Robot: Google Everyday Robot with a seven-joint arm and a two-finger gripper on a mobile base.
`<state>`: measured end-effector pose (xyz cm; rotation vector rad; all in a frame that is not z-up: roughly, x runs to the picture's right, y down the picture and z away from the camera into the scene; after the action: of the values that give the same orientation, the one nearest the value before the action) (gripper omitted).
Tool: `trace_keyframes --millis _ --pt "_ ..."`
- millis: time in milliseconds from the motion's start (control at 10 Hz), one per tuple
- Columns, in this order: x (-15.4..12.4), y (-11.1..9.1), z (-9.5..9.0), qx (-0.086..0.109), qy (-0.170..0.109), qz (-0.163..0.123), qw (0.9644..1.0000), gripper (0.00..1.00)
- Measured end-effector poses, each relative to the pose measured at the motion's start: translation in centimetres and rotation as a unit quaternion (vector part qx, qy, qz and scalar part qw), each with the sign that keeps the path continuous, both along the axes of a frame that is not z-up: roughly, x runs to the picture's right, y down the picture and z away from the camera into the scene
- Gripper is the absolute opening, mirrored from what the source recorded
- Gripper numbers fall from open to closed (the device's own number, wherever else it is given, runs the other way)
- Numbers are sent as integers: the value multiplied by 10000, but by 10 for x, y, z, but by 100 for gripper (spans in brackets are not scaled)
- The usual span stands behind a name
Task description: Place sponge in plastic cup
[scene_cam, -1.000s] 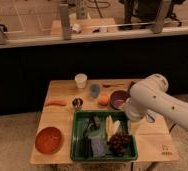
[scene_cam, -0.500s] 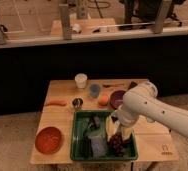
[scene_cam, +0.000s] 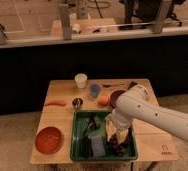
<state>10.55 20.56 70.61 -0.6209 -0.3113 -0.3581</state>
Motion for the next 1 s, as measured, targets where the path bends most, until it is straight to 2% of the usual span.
trace_keyframes --millis 700,1000 --pt "-22 33 14 -157 -105 -259 9995 80" --pt "-44 47 18 -254 -235 -402 9986 80"
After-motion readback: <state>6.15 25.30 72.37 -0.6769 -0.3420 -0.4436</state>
